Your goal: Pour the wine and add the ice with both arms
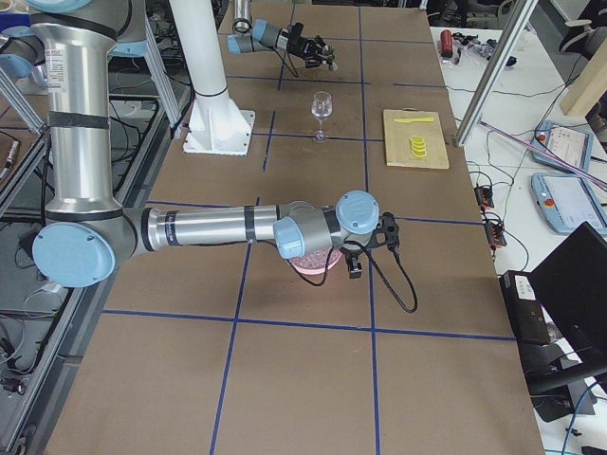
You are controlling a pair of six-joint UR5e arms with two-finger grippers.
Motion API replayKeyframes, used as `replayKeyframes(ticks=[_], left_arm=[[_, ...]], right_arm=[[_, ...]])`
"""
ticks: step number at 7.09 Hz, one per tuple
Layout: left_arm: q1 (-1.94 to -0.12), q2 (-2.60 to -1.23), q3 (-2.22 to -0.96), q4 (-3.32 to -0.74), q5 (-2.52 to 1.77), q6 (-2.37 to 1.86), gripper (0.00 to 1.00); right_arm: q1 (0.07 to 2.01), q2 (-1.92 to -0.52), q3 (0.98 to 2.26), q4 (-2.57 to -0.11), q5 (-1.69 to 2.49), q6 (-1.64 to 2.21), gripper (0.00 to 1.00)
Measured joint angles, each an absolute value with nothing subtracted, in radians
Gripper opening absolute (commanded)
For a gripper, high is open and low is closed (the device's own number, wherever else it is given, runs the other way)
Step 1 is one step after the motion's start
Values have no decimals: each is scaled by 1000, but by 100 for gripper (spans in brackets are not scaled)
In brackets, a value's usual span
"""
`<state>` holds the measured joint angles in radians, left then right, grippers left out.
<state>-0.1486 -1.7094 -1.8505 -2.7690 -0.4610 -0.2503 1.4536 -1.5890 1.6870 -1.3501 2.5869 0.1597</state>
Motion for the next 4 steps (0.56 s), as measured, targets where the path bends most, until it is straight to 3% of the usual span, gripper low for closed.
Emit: replayKeyframes(ticks=[2, 4], left_arm=[[-146, -1569, -1730, -3179, -462, -332, 0], [-143, -1471, -1639, -3351, -491, -521, 0]], right_arm=[[1449, -1589, 1699, -1349, 2585, 182, 100], [1448, -1589, 1707, -1348, 2585, 185, 100]])
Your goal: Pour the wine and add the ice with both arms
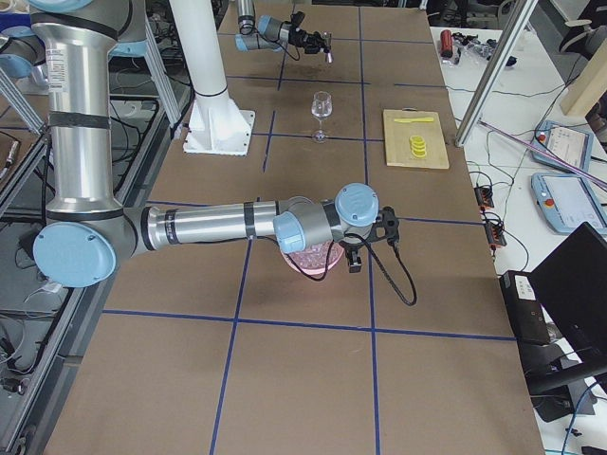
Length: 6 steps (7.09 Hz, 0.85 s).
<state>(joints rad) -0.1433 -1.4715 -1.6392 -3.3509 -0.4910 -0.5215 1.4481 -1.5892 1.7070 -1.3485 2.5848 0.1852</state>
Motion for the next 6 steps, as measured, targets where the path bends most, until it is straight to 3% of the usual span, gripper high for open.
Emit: replayKeyframes(ticks=[3, 6], left_arm=[[-144, -1279, -1614, -3381, -651, -763, 0], [-141, -1245, -1552, -3363, -677, -874, 0]], right_arm=[[1448, -1597, 1720, -1349, 2585, 186, 100], [1448, -1618, 1753, -1349, 2586, 190, 100]])
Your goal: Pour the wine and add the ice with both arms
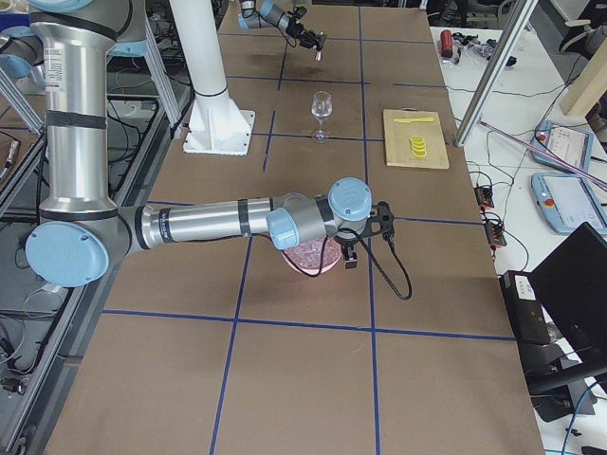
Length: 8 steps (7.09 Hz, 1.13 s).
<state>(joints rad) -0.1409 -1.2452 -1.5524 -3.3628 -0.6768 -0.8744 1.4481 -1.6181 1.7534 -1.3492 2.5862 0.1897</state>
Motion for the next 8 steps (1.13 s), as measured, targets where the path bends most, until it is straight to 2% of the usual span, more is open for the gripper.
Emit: replayKeyframes(ticks=[4, 6, 8], left_arm=[[-134, -1247, -1517, -3351, -688, -890, 0], [-132, -1249, -1507, -3346, -709, -897, 5], [-131, -1250, -1498, -3343, -731, -914, 6]], right_arm=[[1446, -1620, 1759, -1350, 2588, 190, 100], [1444, -1620, 1759, -1350, 2588, 190, 100], [1442, -1620, 1759, -1350, 2588, 190, 100]])
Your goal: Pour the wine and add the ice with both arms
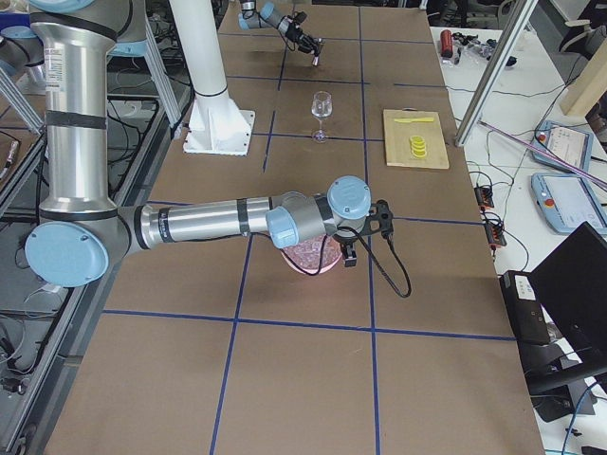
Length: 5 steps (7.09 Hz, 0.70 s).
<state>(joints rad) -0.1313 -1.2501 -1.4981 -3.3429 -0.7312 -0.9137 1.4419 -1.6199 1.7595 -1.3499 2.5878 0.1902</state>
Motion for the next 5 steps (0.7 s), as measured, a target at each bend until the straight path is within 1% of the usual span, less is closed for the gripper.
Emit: replayKeyframes(ticks=[4, 5], left_arm=[[-129, -1251, -1494, -3341, -748, -943, 10], [-129, -1251, -1494, -3341, -749, -943, 13]], right_arm=[[1440, -1620, 1759, -1350, 2588, 191, 100], [1440, -1620, 1758, -1350, 2588, 190, 100]])
